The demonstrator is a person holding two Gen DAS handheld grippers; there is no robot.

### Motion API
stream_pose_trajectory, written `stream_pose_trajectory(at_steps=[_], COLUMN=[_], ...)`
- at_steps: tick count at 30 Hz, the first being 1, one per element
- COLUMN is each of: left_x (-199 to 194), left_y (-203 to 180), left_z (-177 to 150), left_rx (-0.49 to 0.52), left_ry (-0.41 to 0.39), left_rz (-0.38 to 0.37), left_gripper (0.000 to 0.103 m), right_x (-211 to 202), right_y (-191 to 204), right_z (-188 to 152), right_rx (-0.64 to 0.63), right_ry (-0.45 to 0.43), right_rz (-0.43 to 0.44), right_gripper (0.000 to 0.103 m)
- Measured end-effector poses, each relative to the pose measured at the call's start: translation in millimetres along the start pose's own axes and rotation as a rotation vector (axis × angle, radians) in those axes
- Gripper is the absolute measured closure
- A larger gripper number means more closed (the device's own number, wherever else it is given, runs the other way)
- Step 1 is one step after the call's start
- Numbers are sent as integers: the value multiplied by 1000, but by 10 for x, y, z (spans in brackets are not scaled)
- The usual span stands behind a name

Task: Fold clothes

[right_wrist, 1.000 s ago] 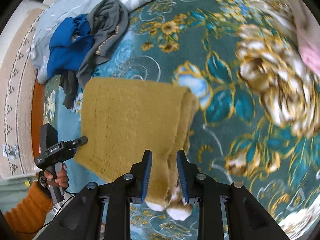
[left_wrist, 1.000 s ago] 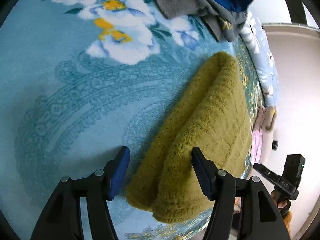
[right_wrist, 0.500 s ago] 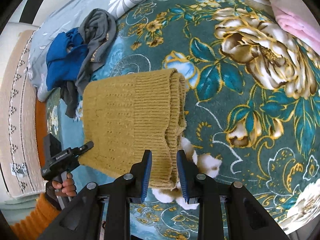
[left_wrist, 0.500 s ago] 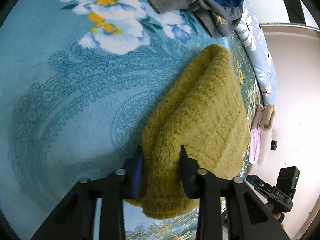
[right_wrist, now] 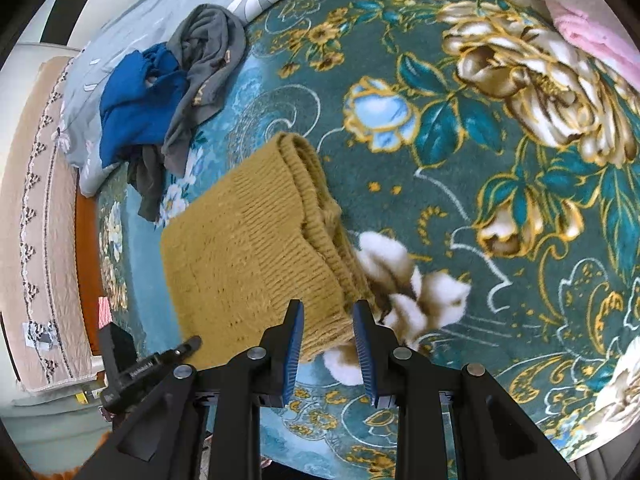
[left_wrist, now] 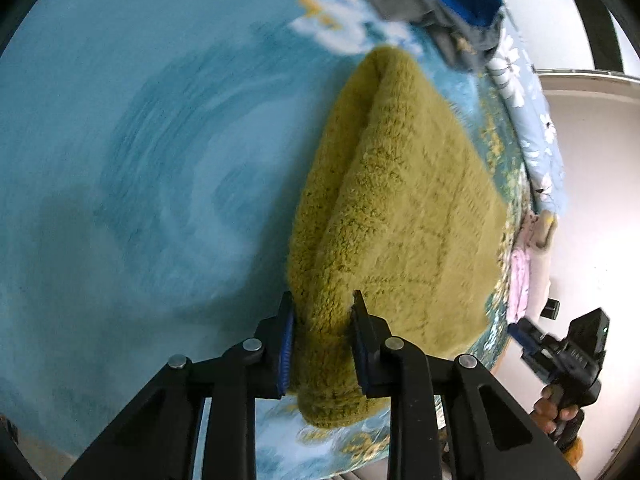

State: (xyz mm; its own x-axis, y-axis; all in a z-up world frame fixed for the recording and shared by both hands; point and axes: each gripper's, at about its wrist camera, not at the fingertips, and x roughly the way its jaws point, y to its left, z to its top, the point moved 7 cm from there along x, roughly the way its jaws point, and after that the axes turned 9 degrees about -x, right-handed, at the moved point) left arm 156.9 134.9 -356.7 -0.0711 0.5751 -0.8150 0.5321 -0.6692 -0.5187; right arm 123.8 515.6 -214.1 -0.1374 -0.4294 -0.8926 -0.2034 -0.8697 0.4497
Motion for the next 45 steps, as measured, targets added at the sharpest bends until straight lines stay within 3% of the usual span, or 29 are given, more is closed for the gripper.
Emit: stream_pose_trajectory(at_steps=[5, 13, 23, 27, 32, 39, 42, 45], left_x=[40, 97, 194, 217, 197, 219, 228, 226], left_y=[43, -130, -195, -197, -243, -308, -354, -388], left_z=[97, 386, 641, 604, 599, 612, 611, 612], left_rx=[-48, -13, -8, -25, -15, 11, 44, 43], left_ry=[36, 29, 19, 31, 45, 53, 49, 67], left_rz=[-21, -47, -88, -102, -95, -31, 13, 7], left_gripper=[70, 51, 51, 51, 51, 51, 51, 51], right_x=[102, 201, 271, 222, 270, 659, 679, 629], right_y=[89, 151, 150, 127, 266, 218, 182, 169], right_z=[-16, -17, -40, 32, 259, 294, 287, 300], right_rx=[-18, -30, -22, 8, 9, -4, -6, -12], right_ry=[19, 39, 47, 1, -81, -32, -42, -58], right_rz=[3, -6, -2, 26, 127, 95, 123, 157], right_gripper=[75, 75, 75, 75, 75, 76, 76, 76])
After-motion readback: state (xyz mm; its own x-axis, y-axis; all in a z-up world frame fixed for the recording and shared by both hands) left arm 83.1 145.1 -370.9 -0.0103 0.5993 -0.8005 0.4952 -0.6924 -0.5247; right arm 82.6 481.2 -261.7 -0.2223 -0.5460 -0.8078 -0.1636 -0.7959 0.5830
